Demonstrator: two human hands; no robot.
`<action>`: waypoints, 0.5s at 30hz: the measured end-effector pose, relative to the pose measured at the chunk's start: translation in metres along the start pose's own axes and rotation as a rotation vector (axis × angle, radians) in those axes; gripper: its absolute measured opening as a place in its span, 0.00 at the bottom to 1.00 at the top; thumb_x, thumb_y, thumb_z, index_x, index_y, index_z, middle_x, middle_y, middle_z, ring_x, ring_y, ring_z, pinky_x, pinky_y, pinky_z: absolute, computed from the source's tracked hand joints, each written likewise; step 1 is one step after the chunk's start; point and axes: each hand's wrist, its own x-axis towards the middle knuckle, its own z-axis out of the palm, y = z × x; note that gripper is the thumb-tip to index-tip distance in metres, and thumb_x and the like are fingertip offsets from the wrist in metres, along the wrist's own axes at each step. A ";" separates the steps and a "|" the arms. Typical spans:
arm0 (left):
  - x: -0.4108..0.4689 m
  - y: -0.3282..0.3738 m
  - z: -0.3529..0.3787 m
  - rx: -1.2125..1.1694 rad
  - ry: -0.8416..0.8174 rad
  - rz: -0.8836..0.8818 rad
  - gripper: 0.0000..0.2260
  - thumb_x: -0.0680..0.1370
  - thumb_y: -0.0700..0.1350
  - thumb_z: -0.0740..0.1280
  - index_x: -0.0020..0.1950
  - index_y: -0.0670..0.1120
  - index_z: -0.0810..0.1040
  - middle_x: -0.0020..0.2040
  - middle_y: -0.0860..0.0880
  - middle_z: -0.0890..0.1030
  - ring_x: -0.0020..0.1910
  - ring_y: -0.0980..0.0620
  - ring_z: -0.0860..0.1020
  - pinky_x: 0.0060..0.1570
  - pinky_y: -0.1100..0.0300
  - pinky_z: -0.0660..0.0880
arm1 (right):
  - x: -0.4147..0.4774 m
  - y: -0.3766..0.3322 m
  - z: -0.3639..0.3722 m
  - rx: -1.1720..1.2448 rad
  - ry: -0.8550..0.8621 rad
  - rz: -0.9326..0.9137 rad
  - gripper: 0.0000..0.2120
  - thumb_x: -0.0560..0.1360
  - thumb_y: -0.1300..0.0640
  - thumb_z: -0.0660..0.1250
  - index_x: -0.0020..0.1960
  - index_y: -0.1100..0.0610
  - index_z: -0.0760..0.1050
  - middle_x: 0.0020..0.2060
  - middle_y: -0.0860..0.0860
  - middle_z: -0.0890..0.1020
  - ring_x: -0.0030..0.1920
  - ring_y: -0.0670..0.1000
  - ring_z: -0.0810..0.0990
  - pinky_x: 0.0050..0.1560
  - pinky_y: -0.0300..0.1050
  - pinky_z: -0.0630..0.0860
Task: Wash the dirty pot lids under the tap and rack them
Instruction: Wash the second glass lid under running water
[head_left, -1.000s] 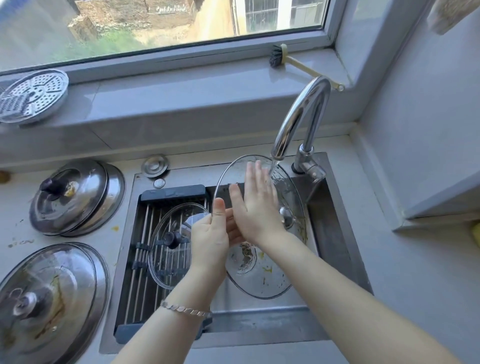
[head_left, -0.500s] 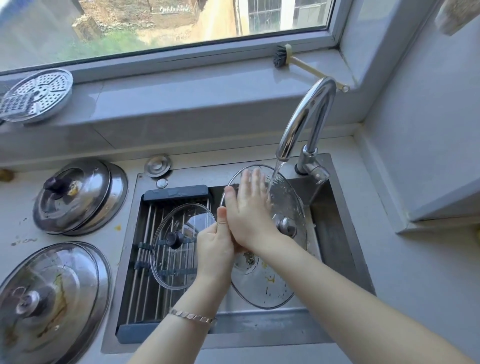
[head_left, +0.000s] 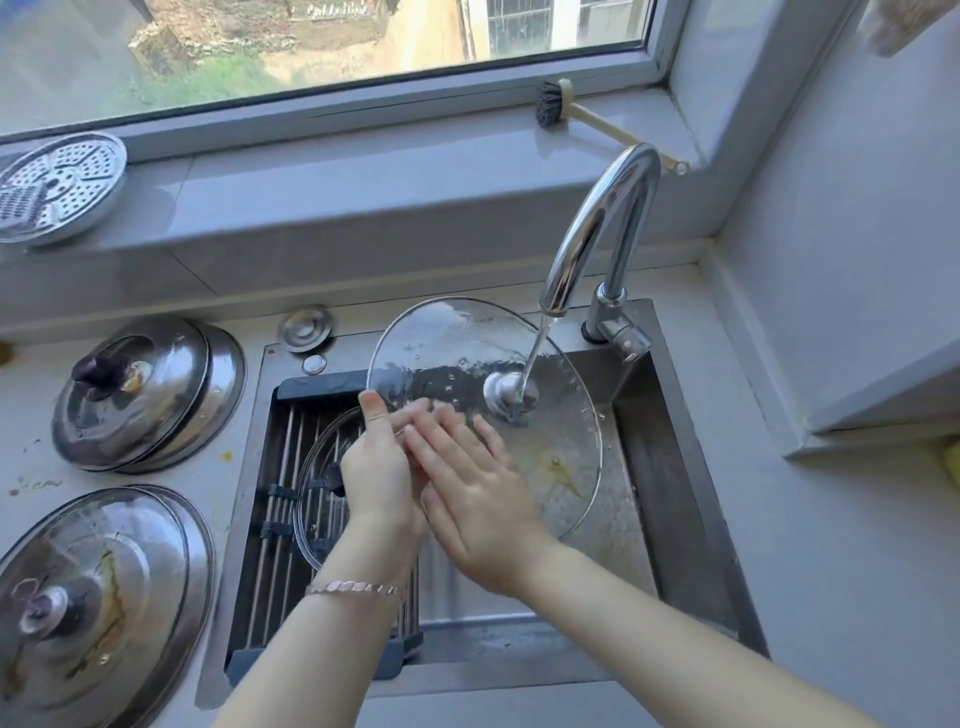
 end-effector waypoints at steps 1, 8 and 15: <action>0.002 0.003 -0.002 -0.029 -0.008 -0.005 0.24 0.79 0.59 0.53 0.46 0.41 0.78 0.39 0.44 0.85 0.41 0.48 0.84 0.44 0.57 0.81 | -0.014 0.007 0.002 -0.015 -0.013 -0.009 0.23 0.81 0.49 0.42 0.72 0.57 0.58 0.72 0.53 0.64 0.74 0.49 0.56 0.73 0.50 0.50; -0.003 0.008 -0.003 -0.171 0.066 0.040 0.24 0.79 0.59 0.52 0.47 0.40 0.76 0.34 0.46 0.85 0.37 0.50 0.84 0.36 0.61 0.81 | -0.016 0.028 -0.016 0.186 -0.154 0.676 0.33 0.77 0.41 0.38 0.74 0.56 0.31 0.73 0.51 0.30 0.70 0.44 0.26 0.72 0.43 0.30; -0.017 0.000 0.010 -0.188 0.094 0.077 0.24 0.78 0.60 0.54 0.47 0.40 0.76 0.36 0.45 0.85 0.38 0.48 0.85 0.37 0.60 0.82 | 0.009 0.000 -0.016 0.128 -0.065 0.713 0.39 0.74 0.36 0.36 0.74 0.61 0.33 0.72 0.55 0.31 0.73 0.51 0.31 0.69 0.40 0.28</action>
